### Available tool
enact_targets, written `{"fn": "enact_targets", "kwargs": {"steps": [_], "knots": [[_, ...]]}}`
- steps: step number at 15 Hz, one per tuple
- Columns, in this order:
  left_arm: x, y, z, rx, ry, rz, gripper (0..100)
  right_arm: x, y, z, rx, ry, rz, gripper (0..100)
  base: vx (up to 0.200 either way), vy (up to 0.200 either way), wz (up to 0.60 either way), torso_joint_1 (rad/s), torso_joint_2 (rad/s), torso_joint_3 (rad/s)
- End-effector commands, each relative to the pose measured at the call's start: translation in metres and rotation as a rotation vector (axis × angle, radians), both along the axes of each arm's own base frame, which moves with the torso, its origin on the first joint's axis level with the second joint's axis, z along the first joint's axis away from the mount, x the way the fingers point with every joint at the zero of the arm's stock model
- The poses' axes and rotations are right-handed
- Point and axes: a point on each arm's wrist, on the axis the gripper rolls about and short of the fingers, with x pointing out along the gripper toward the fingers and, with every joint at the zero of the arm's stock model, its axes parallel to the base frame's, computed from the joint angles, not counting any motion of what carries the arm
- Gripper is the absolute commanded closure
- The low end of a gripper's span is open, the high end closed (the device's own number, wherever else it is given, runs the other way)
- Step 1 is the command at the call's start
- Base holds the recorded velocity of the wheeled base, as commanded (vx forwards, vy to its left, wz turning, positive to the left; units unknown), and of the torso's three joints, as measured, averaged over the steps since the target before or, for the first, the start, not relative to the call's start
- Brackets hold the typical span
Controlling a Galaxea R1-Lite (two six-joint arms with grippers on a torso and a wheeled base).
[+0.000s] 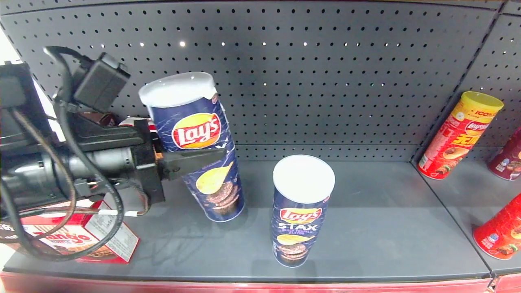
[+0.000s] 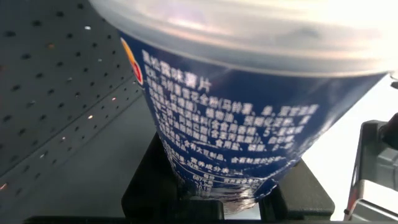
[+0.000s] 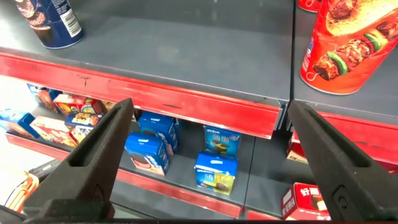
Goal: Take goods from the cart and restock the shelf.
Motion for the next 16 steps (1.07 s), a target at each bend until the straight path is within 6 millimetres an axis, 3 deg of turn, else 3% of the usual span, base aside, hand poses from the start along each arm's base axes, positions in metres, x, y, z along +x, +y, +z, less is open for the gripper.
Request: {"fn": "enact_targets", "kwargs": {"steps": [1, 5, 16], "knots": [[0.029, -0.018, -0.014, 0.025, 0.049, -0.034, 100, 0.0, 0.0, 0.0, -0.001, 0.003, 0.0, 0, 0.0, 0.0, 0.0, 0.0, 0.0, 0.0], [0.065, -0.039, -0.003, 0.013, 0.014, -0.047, 100, 0.0, 0.0, 0.0, -0.001, 0.003, 0.0, 0, 0.0, 0.0, 0.0, 0.0, 0.0, 0.0], [0.135, -0.065, -0.042, 0.11, -0.041, -0.068, 100, 0.0, 0.0, 0.0, -0.001, 0.003, 0.0, 0, 0.0, 0.0, 0.0, 0.0, 0.0, 0.0]]}}
